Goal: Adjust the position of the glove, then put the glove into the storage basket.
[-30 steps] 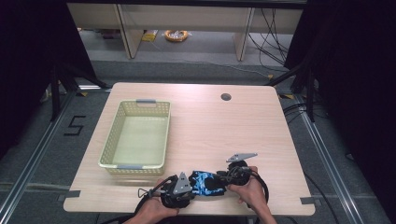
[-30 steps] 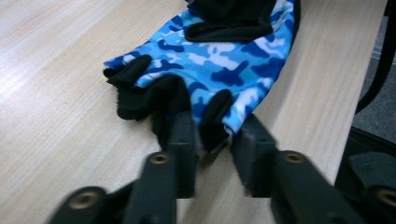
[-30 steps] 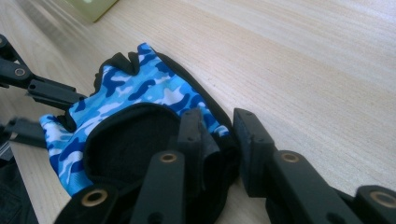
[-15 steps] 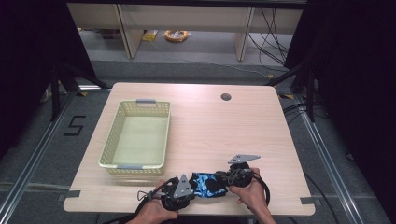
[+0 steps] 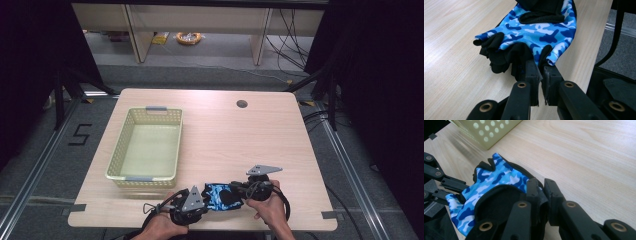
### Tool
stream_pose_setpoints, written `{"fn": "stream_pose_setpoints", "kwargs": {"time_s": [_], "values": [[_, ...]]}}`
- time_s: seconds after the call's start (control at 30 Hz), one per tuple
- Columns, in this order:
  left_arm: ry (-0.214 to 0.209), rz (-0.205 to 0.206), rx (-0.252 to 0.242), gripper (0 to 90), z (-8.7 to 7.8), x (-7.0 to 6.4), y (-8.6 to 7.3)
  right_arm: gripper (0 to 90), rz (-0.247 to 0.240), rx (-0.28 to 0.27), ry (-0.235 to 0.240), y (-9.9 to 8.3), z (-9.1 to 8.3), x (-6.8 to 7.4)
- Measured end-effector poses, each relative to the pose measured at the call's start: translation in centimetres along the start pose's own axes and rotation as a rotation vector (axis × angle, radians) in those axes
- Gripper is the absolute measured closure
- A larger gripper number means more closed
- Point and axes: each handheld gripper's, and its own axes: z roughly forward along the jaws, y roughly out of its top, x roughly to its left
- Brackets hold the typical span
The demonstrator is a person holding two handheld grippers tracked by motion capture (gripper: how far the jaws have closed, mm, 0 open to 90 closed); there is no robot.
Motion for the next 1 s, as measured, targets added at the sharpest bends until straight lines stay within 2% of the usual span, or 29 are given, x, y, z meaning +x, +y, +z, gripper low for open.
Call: {"fn": "stream_pose_setpoints", "kwargs": {"time_s": [0.1, 0.13, 0.17, 0.2, 0.23, 0.27, 0.3, 0.37, 0.4, 0.43, 0.47, 0.5, 0.6, 0.63, 0.67, 0.7, 0.73, 0.8, 0.87, 0.9, 0.97, 1.0], "values": [[-0.005, -0.003, -0.001, 83.1, -0.2, 0.2, 0.1, 83.0, 0.003, -0.013, 0.010, 0.1, 0.1, 0.1], [-0.003, 0.013, 0.001, 83.1, -0.3, 0.2, 0.2, 83.0, -0.001, -0.016, 0.011, 0.1, 0.0, 0.1], [0.001, -0.003, 0.003, 83.2, -0.4, 0.2, 0.1, 83.0, -0.004, -0.018, 0.014, 0.2, 0.0, 0.2], [-0.004, -0.006, -0.004, 83.2, -0.3, 0.3, 0.1, 83.0, -0.004, -0.020, -0.004, 0.2, -0.1, 0.2], [0.003, 0.000, 0.000, 83.2, -0.4, 0.4, 0.1, 83.0, -0.002, -0.021, 0.023, 0.4, -0.1, 0.3], [0.001, 0.008, -0.009, 83.2, -0.5, 0.3, 0.1, 83.0, -0.002, -0.021, 0.023, 0.4, -0.1, 0.3], [0.000, -0.008, -0.012, 83.2, -0.7, 0.3, 0.1, 83.0, -0.013, -0.028, 0.012, 0.5, -0.2, 0.3], [-0.004, -0.006, -0.014, 83.2, -0.9, 0.3, 0.1, 83.0, -0.024, -0.027, 0.012, 0.8, -0.1, 0.6], [0.004, -0.001, -0.018, 83.2, -1.2, 0.4, 0.2, 82.9, -0.023, -0.030, 0.012, 0.9, -0.1, 0.8], [0.002, -0.013, -0.028, 83.1, -1.3, 0.4, 0.2, 82.9, -0.021, -0.033, 0.015, 1.1, 0.0, 1.0], [0.011, 0.012, -0.013, 83.2, -1.6, 0.7, 0.3, 83.0, -0.029, -0.022, 0.004, 1.3, -0.1, 1.0], [0.017, 0.010, -0.017, 83.2, -2.2, 1.0, 0.5, 82.9, -0.045, -0.045, 0.006, 1.7, 0.0, 1.3], [0.014, -0.002, -0.032, 83.1, -2.8, 1.2, 0.7, 82.9, -0.058, -0.054, 0.017, 2.4, -0.2, 1.6], [0.026, 0.015, -0.024, 83.1, -3.1, 1.4, 0.8, 82.9, -0.058, -0.054, 0.017, 2.4, -0.2, 1.6], [0.030, 0.020, -0.031, 83.1, -3.4, 1.5, 1.0, 83.0, -0.037, -0.054, 0.011, 2.5, -0.4, 2.0], [0.030, 0.022, -0.028, 83.1, -3.7, 1.5, 1.1, 82.9, -0.070, -0.066, 0.016, 3.1, -0.6, 2.2], [0.031, 0.011, -0.042, 83.1, -4.0, 1.5, 1.2, 82.9, -0.070, -0.066, 0.016, 3.1, -0.6, 2.2], [0.032, 0.028, -0.042, 83.1, -4.6, 1.8, 1.5, 82.9, -0.062, -0.067, 0.016, 3.6, -0.8, 2.7], [0.033, 0.029, -0.042, 83.1, -5.1, 2.1, 1.8, 82.9, -0.079, -0.086, 0.009, 4.2, -0.9, 2.9], [0.032, 0.004, -0.057, 83.1, -5.2, 2.1, 1.8, 82.9, -0.078, -0.081, 0.027, 4.7, -1.0, 3.2], [0.034, 0.013, -0.047, 83.1, -5.6, 2.4, 2.0, 82.9, -0.086, -0.079, 0.018, 5.0, -1.1, 3.3], [0.032, -0.005, -0.061, 83.1, -5.7, 2.4, 2.1, 82.9, -0.104, -0.084, 0.012, 5.2, -1.1, 3.3]]}}
